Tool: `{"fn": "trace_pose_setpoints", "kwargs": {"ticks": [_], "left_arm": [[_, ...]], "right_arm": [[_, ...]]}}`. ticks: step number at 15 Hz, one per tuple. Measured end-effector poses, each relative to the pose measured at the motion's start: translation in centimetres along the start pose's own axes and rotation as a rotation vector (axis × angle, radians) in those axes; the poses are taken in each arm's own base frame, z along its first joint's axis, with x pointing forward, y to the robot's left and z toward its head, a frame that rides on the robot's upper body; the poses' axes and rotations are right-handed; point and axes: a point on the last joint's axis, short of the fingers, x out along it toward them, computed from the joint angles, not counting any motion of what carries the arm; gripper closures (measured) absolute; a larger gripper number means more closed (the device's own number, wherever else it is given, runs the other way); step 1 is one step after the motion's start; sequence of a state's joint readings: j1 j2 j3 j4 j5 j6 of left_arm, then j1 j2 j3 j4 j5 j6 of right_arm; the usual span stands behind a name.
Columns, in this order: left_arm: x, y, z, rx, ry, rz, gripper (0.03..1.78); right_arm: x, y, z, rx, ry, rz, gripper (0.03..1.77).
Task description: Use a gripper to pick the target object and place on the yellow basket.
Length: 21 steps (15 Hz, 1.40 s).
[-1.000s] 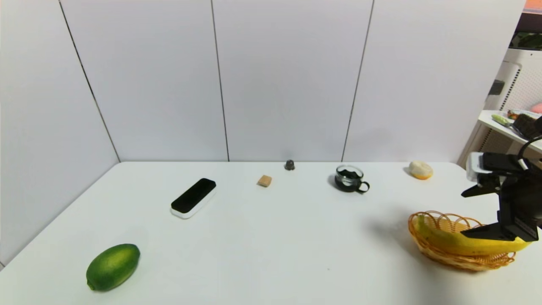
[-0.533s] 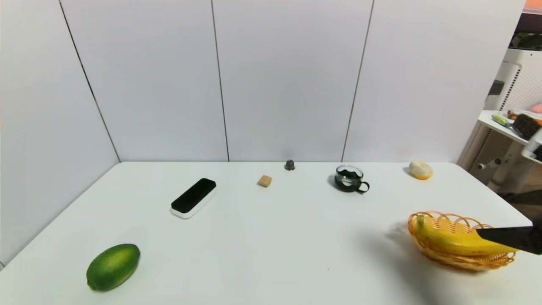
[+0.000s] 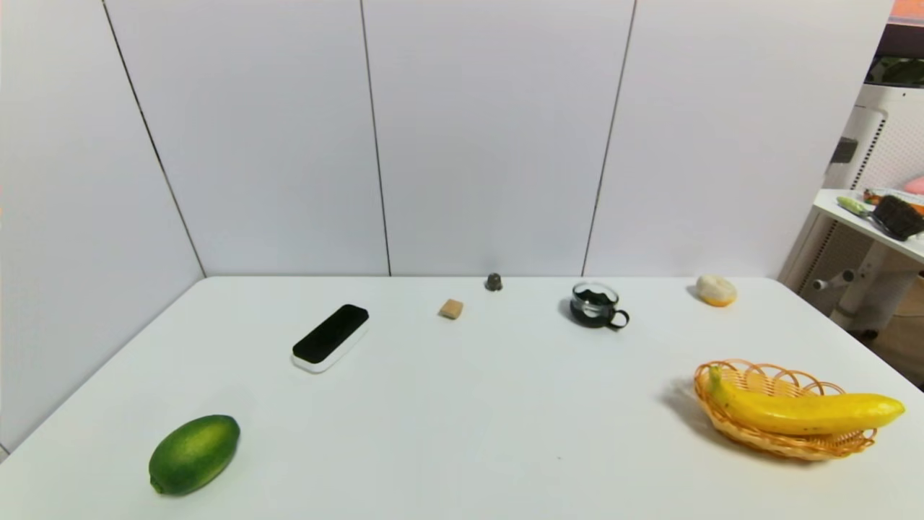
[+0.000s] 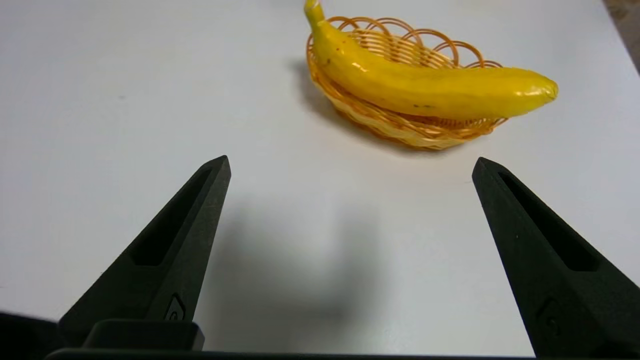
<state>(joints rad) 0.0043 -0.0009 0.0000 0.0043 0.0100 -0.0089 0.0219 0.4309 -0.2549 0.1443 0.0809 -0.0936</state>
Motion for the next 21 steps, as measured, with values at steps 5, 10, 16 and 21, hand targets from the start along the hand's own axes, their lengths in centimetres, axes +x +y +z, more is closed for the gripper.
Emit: {"fn": "trace_pose_setpoints", "kwargs": {"ticks": [5, 10, 16, 21], "left_arm": [[0.0, 0.0, 0.0, 0.0, 0.0, 0.0, 0.12], [0.0, 0.0, 0.0, 0.0, 0.0, 0.0, 0.12], [0.0, 0.0, 0.0, 0.0, 0.0, 0.0, 0.12], [0.0, 0.0, 0.0, 0.0, 0.0, 0.0, 0.12]], "right_arm": [[-0.1, 0.4, -4.9, -0.005, -0.223, -0.052, 0.11], [-1.0, 0.6, -6.7, 0.0, -0.289, -0.119, 0.11], [-1.2, 0.6, -6.8, 0.087, -0.321, -0.119, 0.11], [-1.2, 0.6, -6.8, 0.057, -0.313, -0.116, 0.11]]}}
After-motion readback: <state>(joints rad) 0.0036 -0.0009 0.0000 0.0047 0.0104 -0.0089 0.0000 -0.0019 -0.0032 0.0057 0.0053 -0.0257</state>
